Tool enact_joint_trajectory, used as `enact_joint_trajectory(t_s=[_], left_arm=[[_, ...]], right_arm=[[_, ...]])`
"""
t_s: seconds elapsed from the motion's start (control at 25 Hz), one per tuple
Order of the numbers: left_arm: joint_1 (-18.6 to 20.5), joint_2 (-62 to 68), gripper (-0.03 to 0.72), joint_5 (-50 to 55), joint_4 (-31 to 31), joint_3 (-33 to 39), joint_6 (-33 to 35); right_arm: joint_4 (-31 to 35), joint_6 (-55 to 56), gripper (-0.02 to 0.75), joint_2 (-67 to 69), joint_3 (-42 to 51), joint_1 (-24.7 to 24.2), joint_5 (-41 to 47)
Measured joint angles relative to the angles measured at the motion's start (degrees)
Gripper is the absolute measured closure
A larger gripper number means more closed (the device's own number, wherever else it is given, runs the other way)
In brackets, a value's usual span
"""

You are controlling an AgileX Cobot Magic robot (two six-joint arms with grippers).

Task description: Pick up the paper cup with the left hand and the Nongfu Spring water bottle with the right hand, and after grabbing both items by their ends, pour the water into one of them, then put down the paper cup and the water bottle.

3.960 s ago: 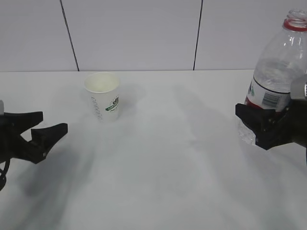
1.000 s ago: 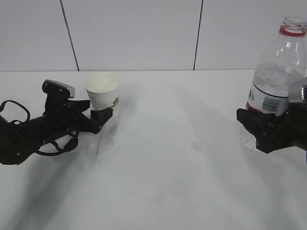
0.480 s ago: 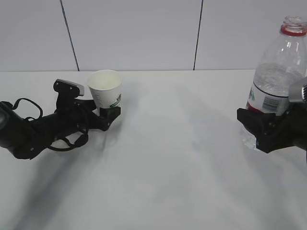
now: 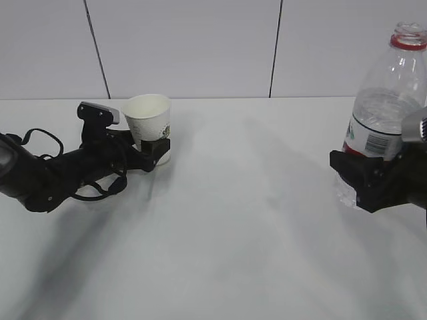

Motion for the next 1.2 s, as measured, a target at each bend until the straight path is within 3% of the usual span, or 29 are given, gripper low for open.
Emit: enact_joint_trajectory(t_s=[0.16, 0.48, 1.2], left_arm=[[0.00, 0.00, 0.078, 0.00, 0.00, 0.00, -0.43], [0.00, -0.40, 0.091, 0.14, 1.87, 0.33, -1.46], [1.51, -11.59, 0.098, -1.41, 2.96, 14.03, -1.49]], right_arm=[[0.00, 0.00, 0.243, 0.00, 0.00, 0.00, 0.00], [1.12, 0.00, 0.244, 0.00, 0.00, 0.00, 0.00], [1.25, 0.00, 0.244, 0.00, 0.00, 0.00, 0.11]])
